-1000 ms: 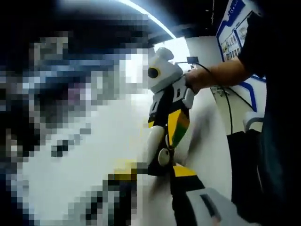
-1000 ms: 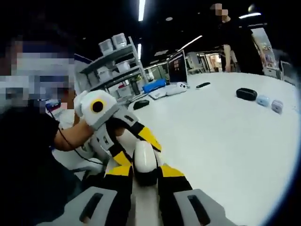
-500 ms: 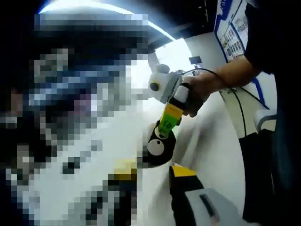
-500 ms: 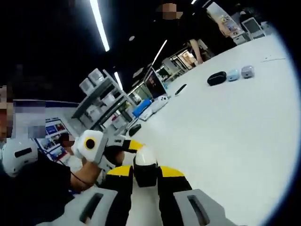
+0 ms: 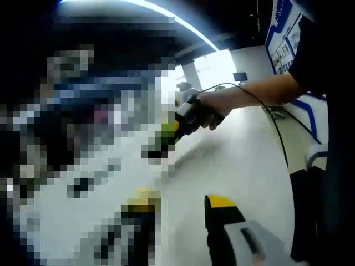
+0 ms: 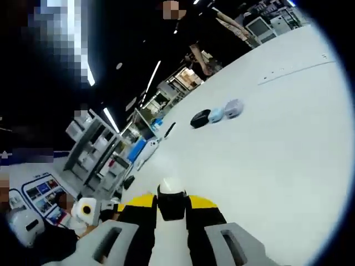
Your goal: Pick up the earbuds from the table and place the earbuds into the earbud case
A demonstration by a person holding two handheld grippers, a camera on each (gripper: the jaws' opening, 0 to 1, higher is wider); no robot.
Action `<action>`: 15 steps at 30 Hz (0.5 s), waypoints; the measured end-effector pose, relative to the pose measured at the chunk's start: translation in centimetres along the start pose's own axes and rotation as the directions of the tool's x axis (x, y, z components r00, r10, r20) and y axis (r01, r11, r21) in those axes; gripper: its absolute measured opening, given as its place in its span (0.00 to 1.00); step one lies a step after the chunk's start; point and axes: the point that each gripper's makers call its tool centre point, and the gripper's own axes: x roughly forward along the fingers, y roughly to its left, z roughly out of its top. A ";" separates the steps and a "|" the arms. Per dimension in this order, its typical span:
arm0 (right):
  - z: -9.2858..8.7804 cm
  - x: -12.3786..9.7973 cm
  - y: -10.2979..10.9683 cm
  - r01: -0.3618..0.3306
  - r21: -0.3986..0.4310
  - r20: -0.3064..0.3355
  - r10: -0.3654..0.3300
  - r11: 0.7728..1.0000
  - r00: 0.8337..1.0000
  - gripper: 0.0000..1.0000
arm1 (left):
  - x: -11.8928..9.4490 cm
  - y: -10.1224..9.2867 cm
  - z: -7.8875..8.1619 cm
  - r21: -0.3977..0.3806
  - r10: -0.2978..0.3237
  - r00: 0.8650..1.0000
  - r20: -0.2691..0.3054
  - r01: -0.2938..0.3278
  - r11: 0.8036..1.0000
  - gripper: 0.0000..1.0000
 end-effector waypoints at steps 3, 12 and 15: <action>2.8 0.4 -2.2 0.036 0.048 0.028 -0.038 0.998 0.999 0.19 | -0.9 0.5 -0.3 -0.026 0.023 1.000 -0.002 -0.023 0.999 0.39; 8.8 3.1 -7.7 0.086 0.141 0.047 -0.094 0.986 0.994 0.19 | -3.6 1.4 -1.7 -0.079 0.055 0.998 -0.024 -0.057 0.995 0.40; 10.4 3.9 -9.3 0.103 0.180 0.064 -0.116 0.978 0.991 0.19 | -4.2 1.6 -2.4 -0.091 0.063 0.997 -0.036 -0.066 0.994 0.40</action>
